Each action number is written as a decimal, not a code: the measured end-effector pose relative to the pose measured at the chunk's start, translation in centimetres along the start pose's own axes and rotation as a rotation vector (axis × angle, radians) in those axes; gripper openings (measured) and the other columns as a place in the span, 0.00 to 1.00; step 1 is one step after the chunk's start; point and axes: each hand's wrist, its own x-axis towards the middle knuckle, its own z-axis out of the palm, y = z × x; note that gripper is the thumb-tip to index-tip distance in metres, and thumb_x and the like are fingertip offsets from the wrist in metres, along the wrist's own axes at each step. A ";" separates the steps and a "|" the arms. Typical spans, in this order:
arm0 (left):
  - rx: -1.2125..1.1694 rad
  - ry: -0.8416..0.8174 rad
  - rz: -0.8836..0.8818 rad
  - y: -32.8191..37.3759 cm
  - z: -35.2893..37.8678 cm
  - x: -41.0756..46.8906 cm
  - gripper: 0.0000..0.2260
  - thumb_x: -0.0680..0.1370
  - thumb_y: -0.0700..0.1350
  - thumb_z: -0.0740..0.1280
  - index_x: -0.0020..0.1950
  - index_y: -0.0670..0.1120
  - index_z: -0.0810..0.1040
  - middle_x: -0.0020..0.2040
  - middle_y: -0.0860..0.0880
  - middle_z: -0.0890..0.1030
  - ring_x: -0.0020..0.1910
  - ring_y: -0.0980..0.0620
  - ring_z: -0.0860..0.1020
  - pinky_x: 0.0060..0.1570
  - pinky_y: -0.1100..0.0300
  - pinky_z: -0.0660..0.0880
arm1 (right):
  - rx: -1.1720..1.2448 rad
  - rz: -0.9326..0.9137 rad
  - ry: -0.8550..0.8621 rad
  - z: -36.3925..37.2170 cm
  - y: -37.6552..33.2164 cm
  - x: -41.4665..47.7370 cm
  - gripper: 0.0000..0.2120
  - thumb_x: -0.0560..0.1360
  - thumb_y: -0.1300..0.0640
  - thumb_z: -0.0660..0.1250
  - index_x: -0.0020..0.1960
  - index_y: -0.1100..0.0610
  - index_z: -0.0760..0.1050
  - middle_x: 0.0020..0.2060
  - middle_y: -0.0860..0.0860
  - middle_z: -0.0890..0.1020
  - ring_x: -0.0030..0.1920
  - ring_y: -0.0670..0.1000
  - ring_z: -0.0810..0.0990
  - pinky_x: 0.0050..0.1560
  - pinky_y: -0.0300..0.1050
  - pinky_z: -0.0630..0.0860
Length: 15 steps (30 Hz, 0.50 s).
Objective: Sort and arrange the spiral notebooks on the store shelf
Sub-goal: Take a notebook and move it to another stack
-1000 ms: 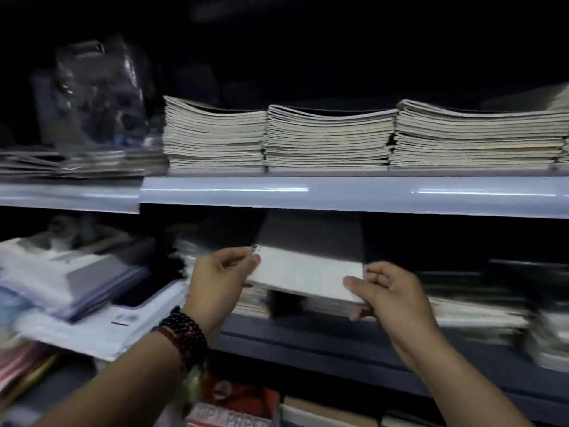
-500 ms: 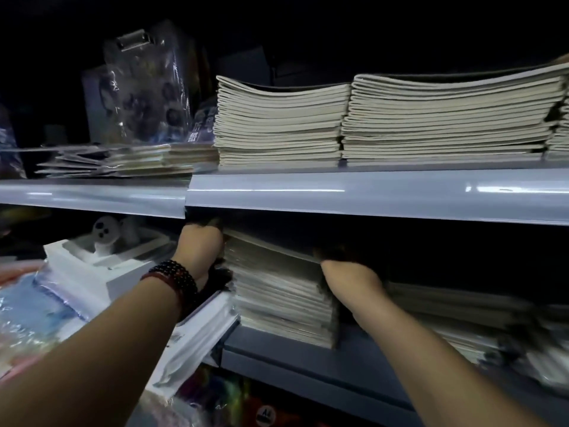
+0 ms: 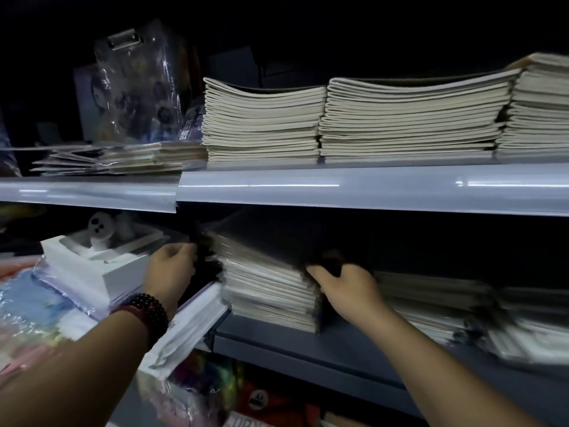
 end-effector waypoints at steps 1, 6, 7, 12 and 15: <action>0.019 0.001 0.016 -0.1 -0.5 -1.1 0.04 0.79 0.46 0.67 0.46 0.47 0.80 0.48 0.41 0.83 0.40 0.47 0.77 0.46 0.53 0.73 | 0.018 -0.048 0.011 -0.4 0.6 -0.7 0.18 0.79 0.48 0.68 0.34 0.57 0.76 0.27 0.49 0.80 0.30 0.43 0.79 0.27 0.32 0.69; 0.183 -0.297 0.188 0.0 1.0 -9.3 0.03 0.79 0.43 0.70 0.52 0.50 0.81 0.47 0.49 0.83 0.41 0.51 0.80 0.39 0.62 0.75 | 0.054 -0.185 -0.002 -4.2 3.5 -4.9 0.05 0.75 0.56 0.73 0.47 0.48 0.77 0.42 0.49 0.82 0.39 0.51 0.82 0.41 0.46 0.79; 0.250 -0.354 0.250 0.0 2.0 -10.9 0.04 0.78 0.44 0.71 0.52 0.52 0.80 0.46 0.52 0.82 0.39 0.55 0.79 0.35 0.65 0.73 | -0.009 -0.216 0.019 -5.4 4.2 -5.8 0.07 0.75 0.56 0.73 0.47 0.48 0.77 0.42 0.48 0.82 0.38 0.47 0.81 0.41 0.42 0.78; 0.437 -0.543 0.556 0.7 8.4 -17.4 0.08 0.76 0.44 0.72 0.51 0.55 0.79 0.50 0.58 0.80 0.47 0.62 0.78 0.47 0.67 0.73 | -0.215 -0.260 0.082 -12.1 7.1 -9.2 0.13 0.73 0.61 0.74 0.51 0.46 0.76 0.48 0.43 0.79 0.41 0.42 0.79 0.42 0.32 0.73; 0.405 -0.671 0.609 0.9 13.2 -20.7 0.09 0.75 0.44 0.73 0.51 0.56 0.79 0.50 0.59 0.80 0.50 0.62 0.78 0.49 0.73 0.70 | -0.254 -0.250 0.141 -16.2 9.2 -11.4 0.13 0.74 0.59 0.74 0.51 0.44 0.75 0.49 0.42 0.79 0.43 0.43 0.79 0.43 0.34 0.74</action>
